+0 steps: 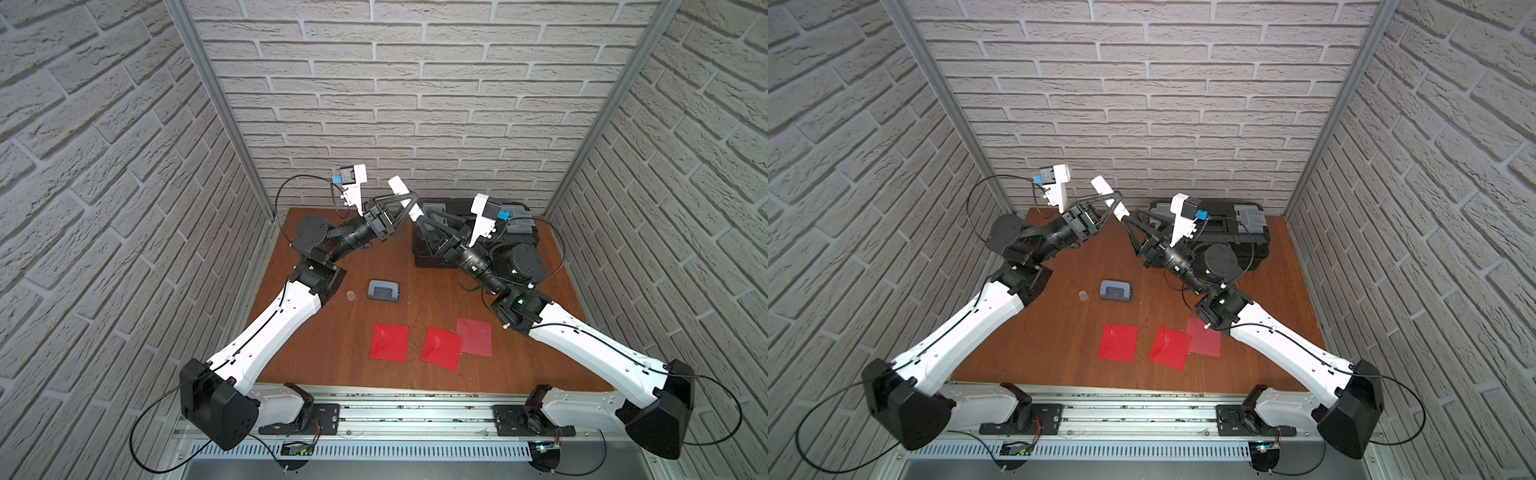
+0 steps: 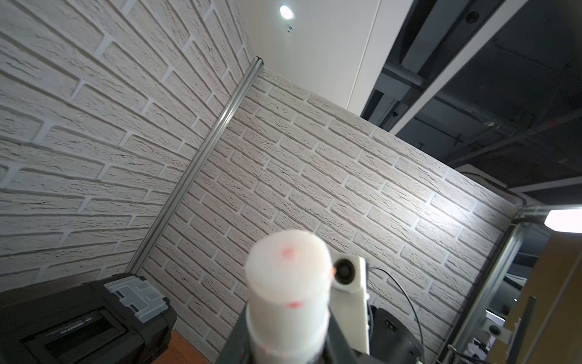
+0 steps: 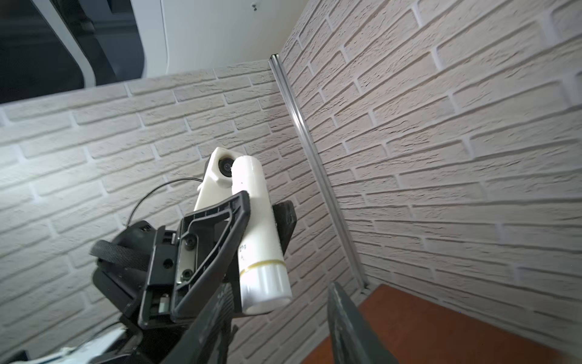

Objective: Seal the envelope with a glue stick
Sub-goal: Screw the glue stick.

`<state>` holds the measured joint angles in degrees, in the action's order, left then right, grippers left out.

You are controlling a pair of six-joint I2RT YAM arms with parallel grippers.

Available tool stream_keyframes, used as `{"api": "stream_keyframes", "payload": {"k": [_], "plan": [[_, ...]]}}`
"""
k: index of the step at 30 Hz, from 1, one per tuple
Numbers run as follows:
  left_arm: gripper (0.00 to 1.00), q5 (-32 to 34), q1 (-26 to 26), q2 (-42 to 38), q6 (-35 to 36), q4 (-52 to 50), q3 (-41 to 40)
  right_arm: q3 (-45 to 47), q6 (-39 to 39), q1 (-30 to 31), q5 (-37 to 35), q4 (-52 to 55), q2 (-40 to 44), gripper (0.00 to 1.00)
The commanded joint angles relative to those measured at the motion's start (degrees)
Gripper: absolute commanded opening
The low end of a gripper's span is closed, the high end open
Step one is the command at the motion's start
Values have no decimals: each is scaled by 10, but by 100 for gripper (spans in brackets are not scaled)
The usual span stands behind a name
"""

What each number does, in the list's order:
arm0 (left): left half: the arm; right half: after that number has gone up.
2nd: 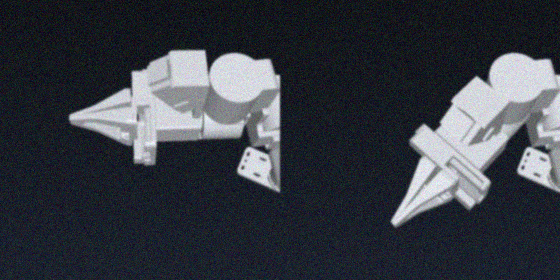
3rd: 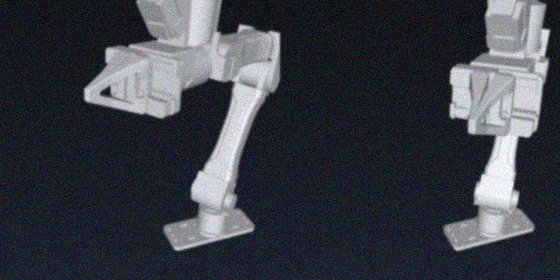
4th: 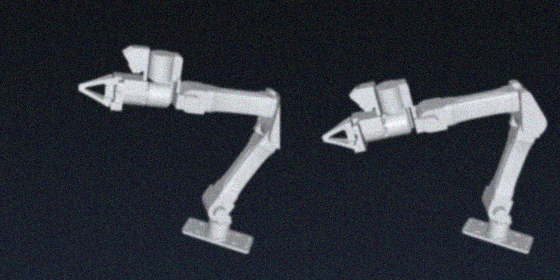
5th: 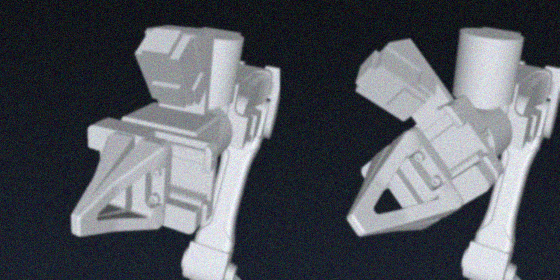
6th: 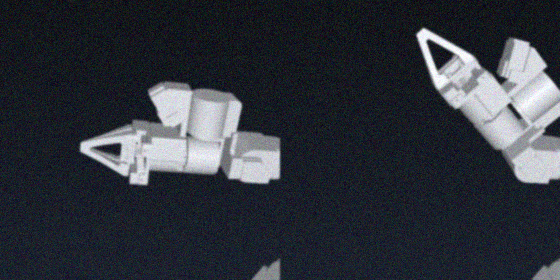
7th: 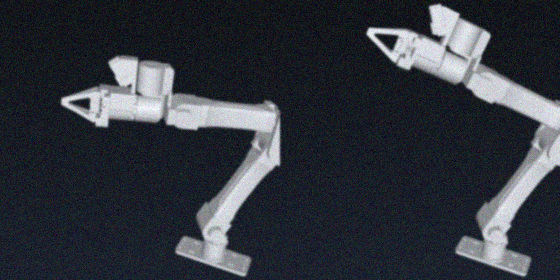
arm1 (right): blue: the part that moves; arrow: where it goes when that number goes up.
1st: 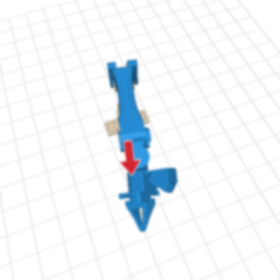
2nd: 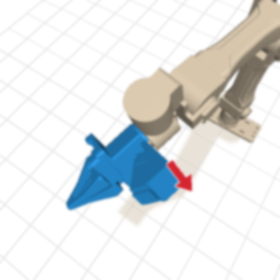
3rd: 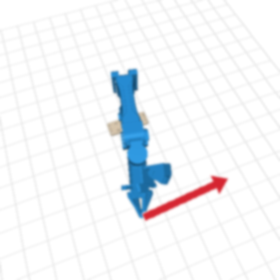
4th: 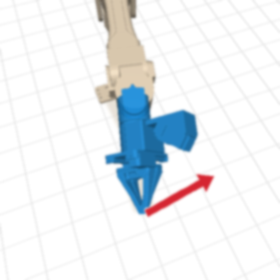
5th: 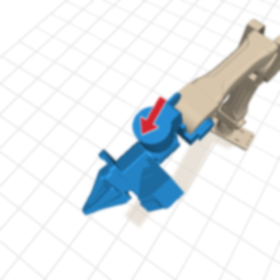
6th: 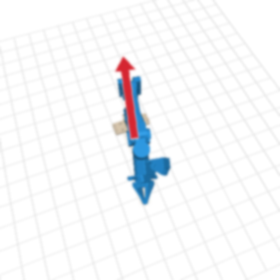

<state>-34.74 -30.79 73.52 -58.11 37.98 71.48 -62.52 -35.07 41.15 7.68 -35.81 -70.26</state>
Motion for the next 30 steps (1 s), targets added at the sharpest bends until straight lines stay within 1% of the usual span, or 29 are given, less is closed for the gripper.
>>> {"api": "stream_keyframes", "payload": {"k": [1, 4, 7, 10, 11, 13, 19, 26, 30], "plan": [[0, -45, 4, -12, 50, 31, 24, -15, -183, 3, 55, -91, -15, 55], [0, -46, 3, -14, 47, 45, 23, -14, -244, 3, 76, -168, -35, 56], [0, -39, 3, -13, 36, 51, 23, -24, -279, 3, 96, -182, -48, 55], [0, -38, 3, -7, 22, 66, 22, -33, -299, 3, 110, -200, -60, 49], [0, -37, 2, -6, 17, 71, 22, -35, -303, 3, 111, -206, -63, 46], [0, -35, 3, -5, 13, 77, 20, -36, -307, 3, 113, -216, -68, 43], [0, -25, 3, -11, 13, 77, 20, -31, -320, 2, 112, -252, -78, 45], [0, -18, 3, -13, -5, 93, 23, -30, -337, 2, 101, -279, -91, 42], [0, -17, 3, -11, -21, 112, 22, -29, -343, 1, 97, -285, -97, 42]]}}
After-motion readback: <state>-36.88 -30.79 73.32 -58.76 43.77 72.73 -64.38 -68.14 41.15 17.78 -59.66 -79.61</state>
